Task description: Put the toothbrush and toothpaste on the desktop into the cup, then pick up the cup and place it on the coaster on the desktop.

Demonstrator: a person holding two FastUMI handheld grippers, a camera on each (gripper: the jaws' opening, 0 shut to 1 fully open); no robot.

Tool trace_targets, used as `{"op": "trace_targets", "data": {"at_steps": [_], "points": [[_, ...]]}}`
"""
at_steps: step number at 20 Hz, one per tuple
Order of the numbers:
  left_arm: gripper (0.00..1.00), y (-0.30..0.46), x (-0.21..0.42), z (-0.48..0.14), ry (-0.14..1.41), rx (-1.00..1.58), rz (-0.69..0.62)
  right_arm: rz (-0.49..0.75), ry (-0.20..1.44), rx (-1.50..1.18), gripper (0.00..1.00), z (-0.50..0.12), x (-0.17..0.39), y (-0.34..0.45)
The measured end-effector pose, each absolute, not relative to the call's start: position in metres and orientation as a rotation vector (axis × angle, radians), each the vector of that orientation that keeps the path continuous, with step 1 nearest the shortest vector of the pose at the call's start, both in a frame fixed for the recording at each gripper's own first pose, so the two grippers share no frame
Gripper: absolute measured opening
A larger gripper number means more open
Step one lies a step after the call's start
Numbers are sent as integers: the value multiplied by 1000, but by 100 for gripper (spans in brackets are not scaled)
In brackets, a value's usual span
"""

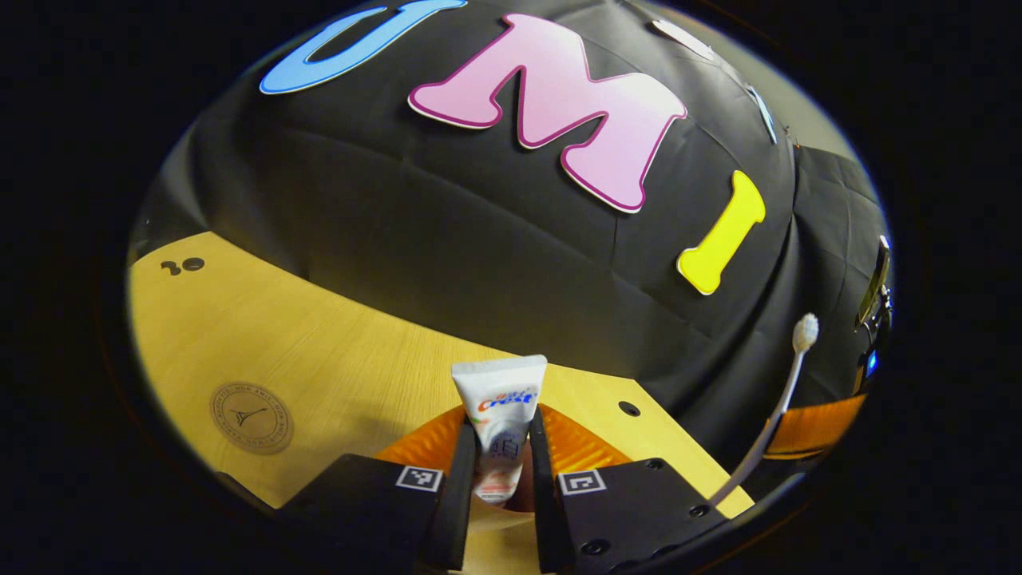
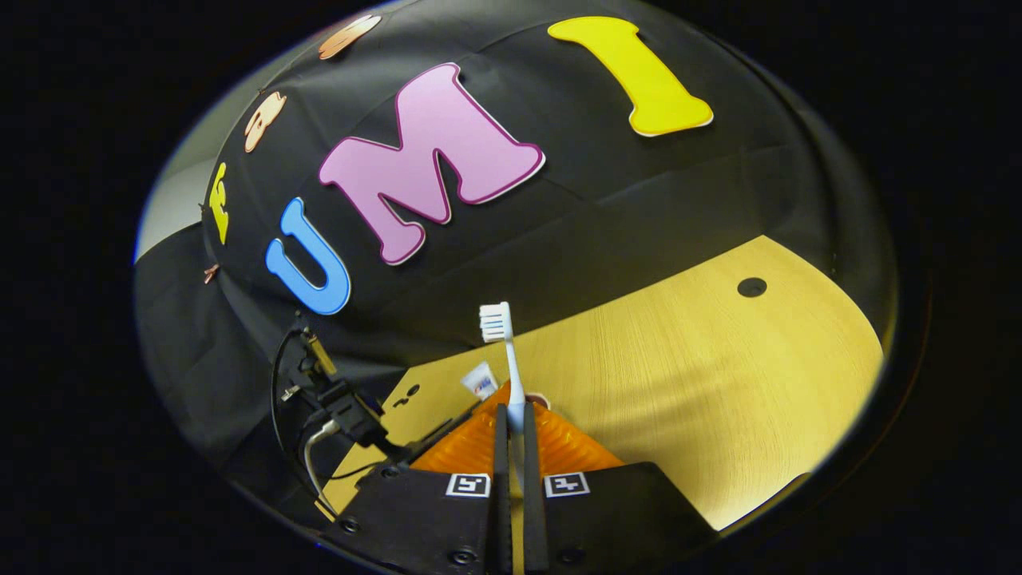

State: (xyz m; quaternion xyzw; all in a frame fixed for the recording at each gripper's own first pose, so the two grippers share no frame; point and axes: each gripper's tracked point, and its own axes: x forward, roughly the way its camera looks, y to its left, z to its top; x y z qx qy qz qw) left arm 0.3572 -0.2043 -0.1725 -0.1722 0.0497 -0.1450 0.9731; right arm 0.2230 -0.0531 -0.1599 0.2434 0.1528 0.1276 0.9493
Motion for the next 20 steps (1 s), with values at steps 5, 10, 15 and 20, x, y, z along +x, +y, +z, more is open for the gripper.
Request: {"op": "trace_targets", "data": {"at_steps": [5, 10, 15, 20], "points": [[41, -197, 347, -173, 115, -363, -282, 238, 239, 569, 10, -140, 262, -52], [43, -195, 342, -171, 122, -399, -296, 225, 238, 592, 10, -153, 287, -43], [63, -198, 337, -171, 131, -380, -307, 225, 277, 567, 10, -178, 296, -32], [57, -191, 325, -170, 132, -371, -295, 225, 318, 549, 10, -199, 302, -23]]}}
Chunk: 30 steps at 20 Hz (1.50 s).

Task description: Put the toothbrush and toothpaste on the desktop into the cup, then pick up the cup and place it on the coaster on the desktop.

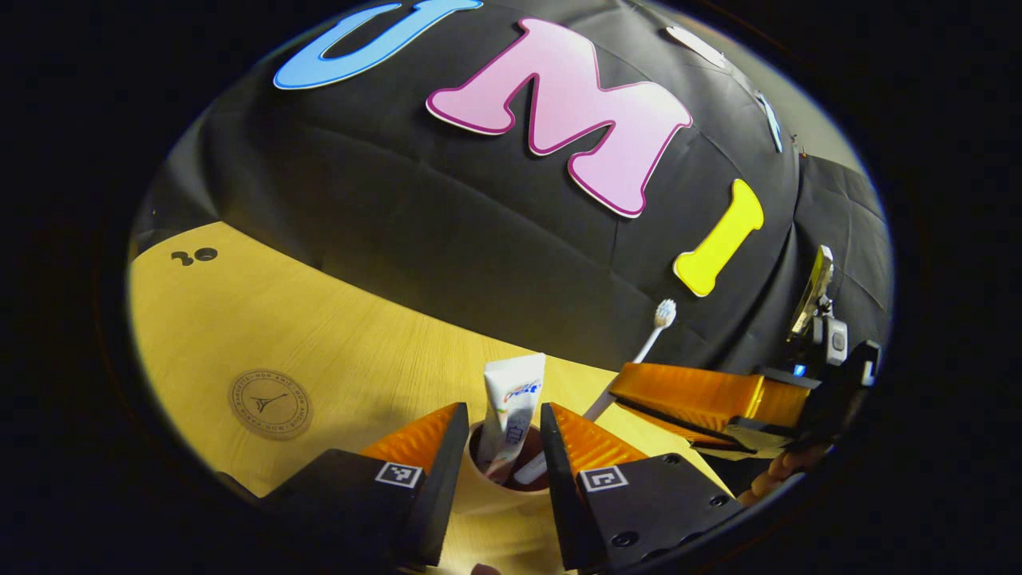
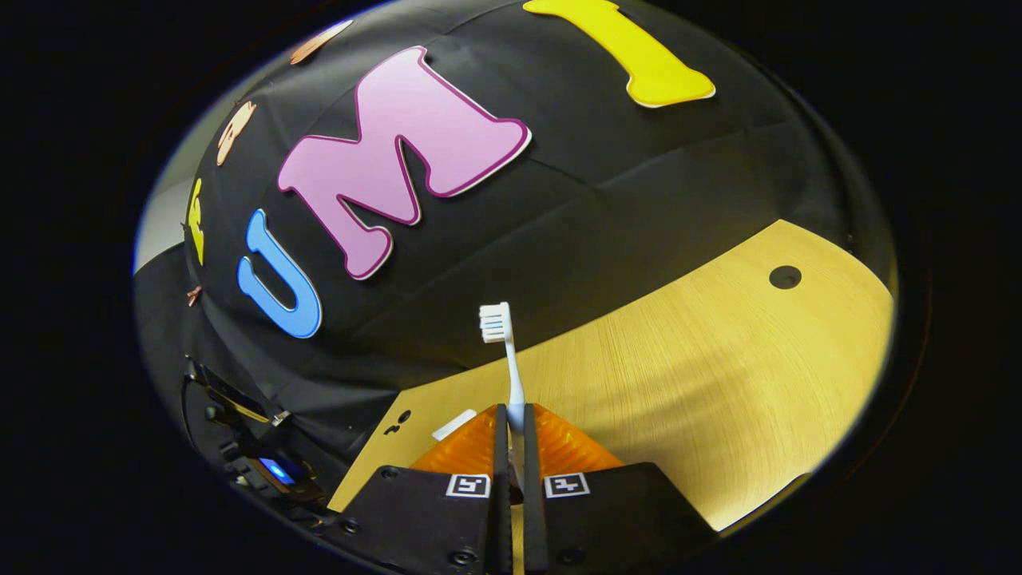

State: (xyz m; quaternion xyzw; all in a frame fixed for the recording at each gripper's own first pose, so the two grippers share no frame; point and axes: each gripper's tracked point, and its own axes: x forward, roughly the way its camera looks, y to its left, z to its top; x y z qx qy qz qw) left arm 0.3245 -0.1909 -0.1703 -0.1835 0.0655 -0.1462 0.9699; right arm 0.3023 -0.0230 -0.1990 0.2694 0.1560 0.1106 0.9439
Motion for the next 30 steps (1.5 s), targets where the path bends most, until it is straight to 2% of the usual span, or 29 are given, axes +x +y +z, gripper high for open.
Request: {"op": "trace_targets", "data": {"at_steps": [9, 16, 18, 19, 20, 24, 25, 26, 27, 28, 29, 30], "points": [[57, -168, 284, -175, 147, -390, -255, 196, 419, 455, 10, -251, 300, -6], [57, -159, 259, -190, 194, -476, -223, 192, 410, 447, 11, -249, 296, -3], [57, -155, 253, -194, 207, -467, -214, 195, 420, 452, 18, -249, 292, -2], [57, -153, 249, -197, 212, -463, -209, 201, 425, 458, 10, -249, 292, -1], [57, -151, 246, -198, 219, -465, -207, 204, 431, 463, 23, -248, 290, -1], [57, -147, 235, -202, 240, -476, -198, 194, 447, 438, 25, -248, 283, -7], [62, -148, 233, -203, 243, -475, -198, 184, 459, 417, 25, -251, 279, -12], [67, -147, 231, -203, 247, -473, -196, 190, 475, 406, 32, -253, 275, -14], [48, -146, 230, -204, 250, -472, -197, 193, 491, 392, 33, -256, 271, -16], [67, -146, 228, -204, 253, -468, -197, 200, 501, 377, 33, -258, 268, -19], [57, -145, 227, -205, 257, -462, -198, 205, 502, 362, 22, -257, 265, -22], [67, -144, 225, -206, 262, -455, -197, 205, 504, 345, 22, -256, 263, -27]]}}
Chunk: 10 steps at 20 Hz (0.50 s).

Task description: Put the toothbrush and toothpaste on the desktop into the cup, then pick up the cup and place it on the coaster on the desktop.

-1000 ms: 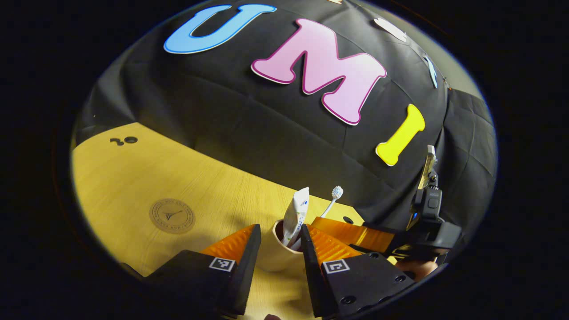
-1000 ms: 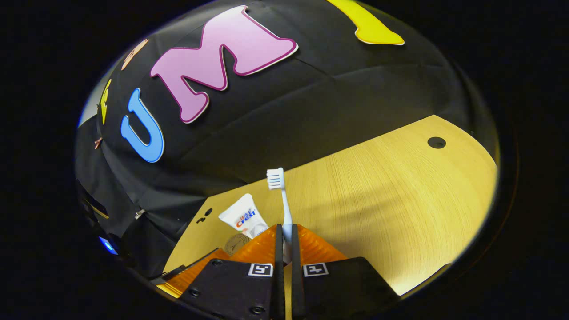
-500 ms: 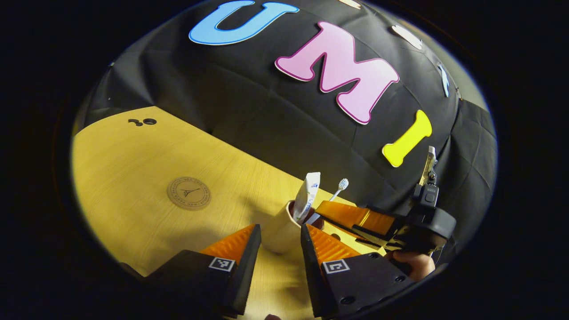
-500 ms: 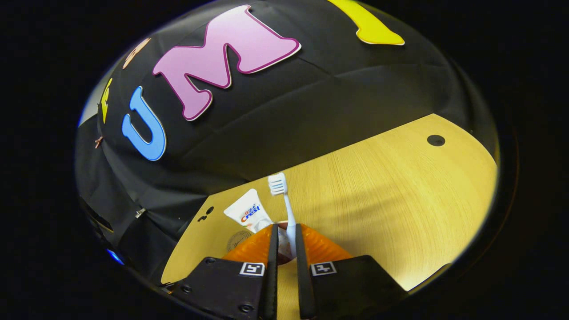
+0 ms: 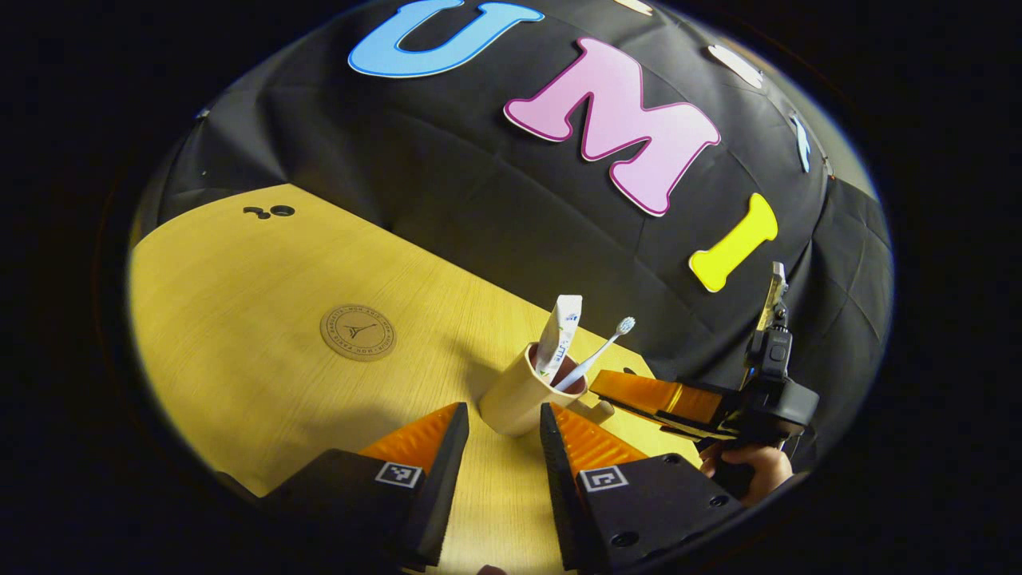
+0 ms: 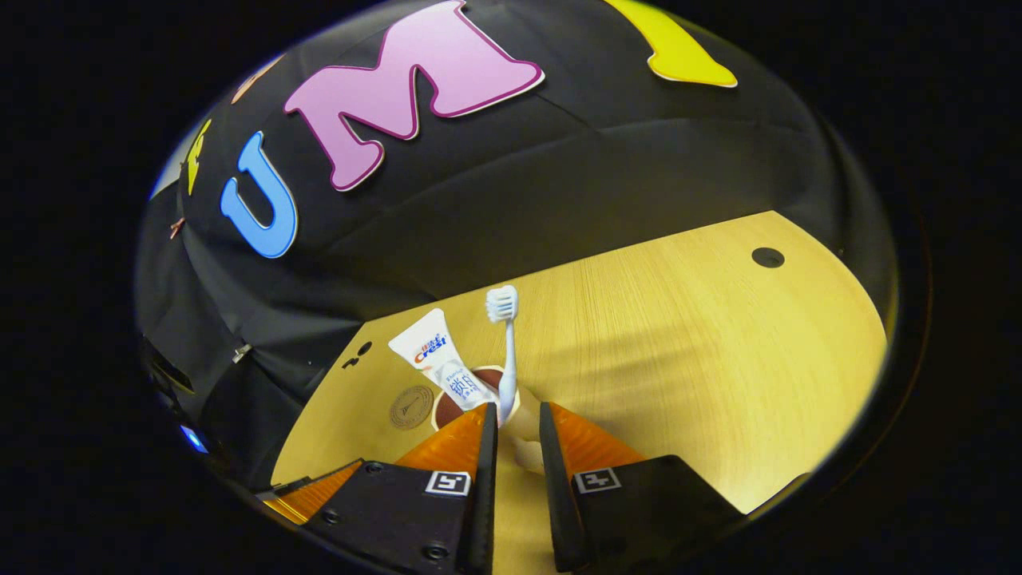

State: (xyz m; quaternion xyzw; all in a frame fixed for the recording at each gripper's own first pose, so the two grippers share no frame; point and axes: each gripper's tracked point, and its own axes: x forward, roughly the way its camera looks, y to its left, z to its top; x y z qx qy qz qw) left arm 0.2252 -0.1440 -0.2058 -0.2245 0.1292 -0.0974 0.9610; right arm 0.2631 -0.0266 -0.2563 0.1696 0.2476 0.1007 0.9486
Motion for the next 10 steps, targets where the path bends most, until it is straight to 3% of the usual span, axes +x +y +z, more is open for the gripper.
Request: {"op": "trace_targets", "data": {"at_steps": [1, 3, 4, 6, 7, 8, 10], "points": [[67, -144, 224, -207, 266, -449, -198, 210, 510, 339, 34, -255, 260, -30], [67, -141, 219, -210, 275, -442, -199, 210, 557, 322, 34, -260, 252, -34], [57, -138, 215, -211, 279, -436, -196, 213, 579, 305, 34, -262, 248, -36], [57, -135, 211, -214, 287, -430, -194, 231, 606, 283, 40, -263, 240, -38], [57, -133, 209, -216, 291, -426, -192, 240, 625, 262, 40, -266, 238, -40], [57, -131, 207, -217, 296, -421, -190, 255, 643, 236, 31, -267, 237, -40], [57, -128, 203, -219, 300, -414, -187, 304, 689, 130, 30, -272, 229, -40]]}}
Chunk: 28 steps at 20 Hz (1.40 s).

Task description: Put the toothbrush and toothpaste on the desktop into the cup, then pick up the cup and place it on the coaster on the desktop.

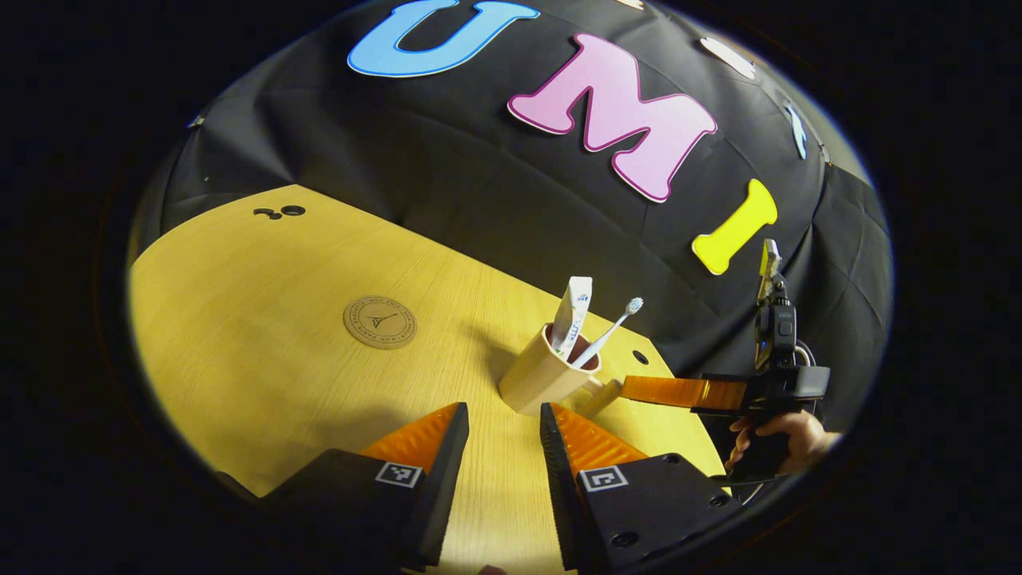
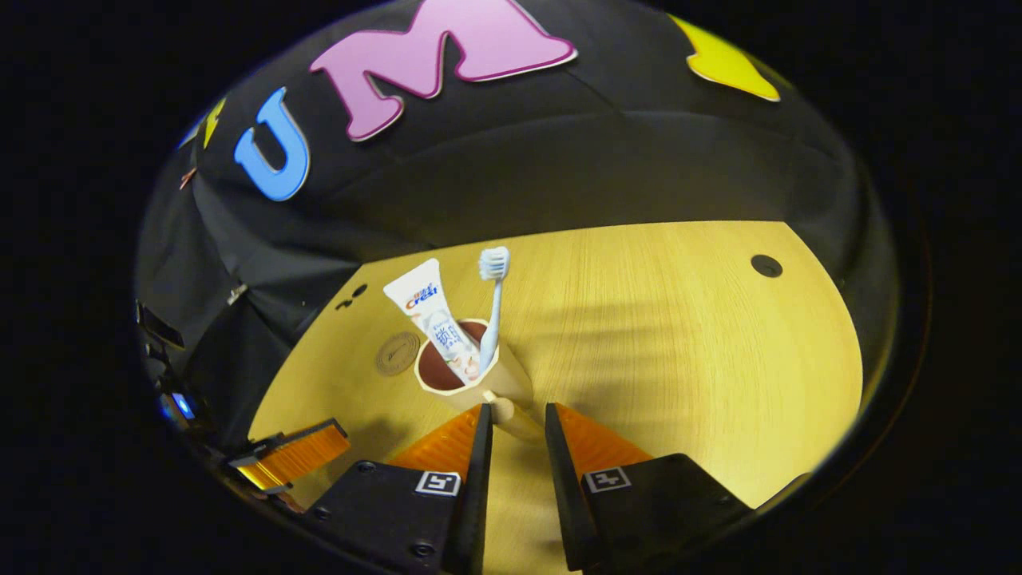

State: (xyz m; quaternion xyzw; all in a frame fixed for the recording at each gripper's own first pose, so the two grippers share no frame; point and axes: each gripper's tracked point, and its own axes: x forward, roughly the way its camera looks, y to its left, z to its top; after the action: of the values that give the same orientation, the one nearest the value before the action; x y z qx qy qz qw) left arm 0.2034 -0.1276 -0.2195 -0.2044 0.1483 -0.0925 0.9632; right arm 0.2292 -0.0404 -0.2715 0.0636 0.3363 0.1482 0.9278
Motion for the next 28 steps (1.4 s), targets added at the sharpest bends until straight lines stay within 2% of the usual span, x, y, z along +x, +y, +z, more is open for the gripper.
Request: {"op": "trace_targets", "data": {"at_steps": [1, 2, 4, 5, 6, 7, 8, 9, 10, 11, 12, 22, 24, 25, 28], "points": [[57, -126, 202, -222, 301, -409, -184, 334, 700, 61, 42, -270, 229, -42], [58, -124, 201, -222, 302, -406, -182, 360, 696, -5, 43, -269, 231, -41], [58, -122, 199, -224, 304, -407, -178, 410, 712, -130, 43, -270, 233, -36], [58, -122, 198, -226, 307, -406, -176, 430, 737, -175, 34, -277, 231, -32], [57, -121, 197, -226, 309, -406, -173, 441, 768, -206, 46, -284, 230, -30], [57, -120, 196, -227, 311, -406, -172, 448, 793, -228, 47, -290, 231, -29], [58, -119, 194, -227, 310, -406, -170, 450, 812, -247, 41, -294, 232, -30], [58, -119, 193, -228, 310, -403, -171, 451, 828, -265, 48, -299, 234, -30], [58, -119, 192, -228, 310, -398, -170, 458, 845, -278, 48, -301, 236, -30], [57, -118, 191, -229, 312, -393, -169, 465, 866, -288, 41, -303, 237, -28], [57, -117, 190, -231, 313, -391, -168, 475, 889, -296, 48, -306, 239, -27], [58, -112, 188, -238, 325, -400, -148, 499, 1049, -451, 48, -333, 259, -27], [58, -110, 188, -238, 328, -400, -147, 509, 1065, -486, 49, -338, 261, -25], [58, -109, 189, -238, 329, -400, -146, 516, 1077, -496, 53, -340, 259, -22], [57, -104, 187, -240, 332, -404, -138, 522, 1109, -517, 50, -352, 257, -16]]}}
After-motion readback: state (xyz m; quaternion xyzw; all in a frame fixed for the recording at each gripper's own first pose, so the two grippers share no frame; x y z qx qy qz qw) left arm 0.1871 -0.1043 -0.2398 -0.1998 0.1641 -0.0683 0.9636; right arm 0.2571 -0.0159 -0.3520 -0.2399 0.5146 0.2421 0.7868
